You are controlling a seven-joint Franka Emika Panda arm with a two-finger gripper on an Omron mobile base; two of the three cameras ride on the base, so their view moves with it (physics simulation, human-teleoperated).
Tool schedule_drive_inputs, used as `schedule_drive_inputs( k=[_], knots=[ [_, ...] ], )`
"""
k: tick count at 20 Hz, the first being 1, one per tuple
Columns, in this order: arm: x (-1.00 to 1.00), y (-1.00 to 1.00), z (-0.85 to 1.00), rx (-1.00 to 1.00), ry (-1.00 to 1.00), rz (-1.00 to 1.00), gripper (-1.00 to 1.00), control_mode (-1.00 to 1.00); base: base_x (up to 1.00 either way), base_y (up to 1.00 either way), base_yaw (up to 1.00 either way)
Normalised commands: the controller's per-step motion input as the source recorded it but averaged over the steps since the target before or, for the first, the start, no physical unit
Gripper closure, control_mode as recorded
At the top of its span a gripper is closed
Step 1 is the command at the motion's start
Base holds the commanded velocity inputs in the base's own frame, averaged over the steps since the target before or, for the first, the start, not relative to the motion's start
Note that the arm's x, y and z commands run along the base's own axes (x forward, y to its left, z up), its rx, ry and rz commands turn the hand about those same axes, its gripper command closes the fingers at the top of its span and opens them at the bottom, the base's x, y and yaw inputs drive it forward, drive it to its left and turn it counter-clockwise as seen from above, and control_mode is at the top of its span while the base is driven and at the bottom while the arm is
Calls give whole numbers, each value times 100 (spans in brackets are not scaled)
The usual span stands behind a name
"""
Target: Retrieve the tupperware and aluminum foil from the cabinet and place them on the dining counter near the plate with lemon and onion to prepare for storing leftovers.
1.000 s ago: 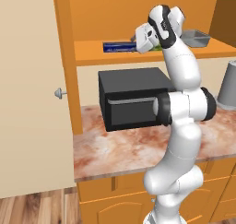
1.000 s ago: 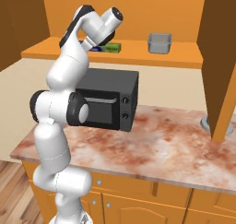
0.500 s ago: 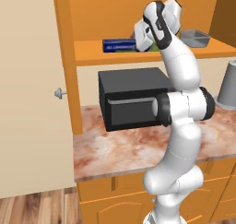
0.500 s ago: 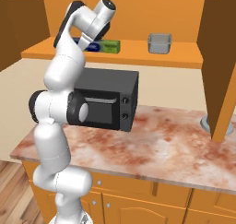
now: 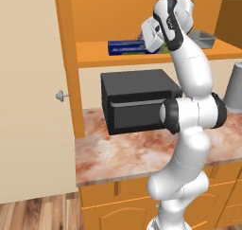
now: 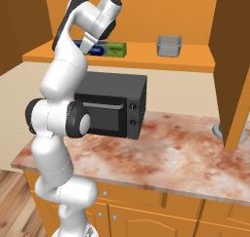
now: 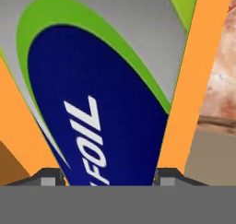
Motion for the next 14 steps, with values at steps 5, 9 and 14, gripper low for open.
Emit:
schedule_drive_inputs(
  k=[5,9,14],
  knots=[
    [-100,-1,-2,0,-19,0,100,-100,0,0,0],
    [-100,-5,0,0,-9,0,100,-100,0,0,0],
    [-100,-6,-15,-2,1,0,100,-100,0,0,0]
  ],
)
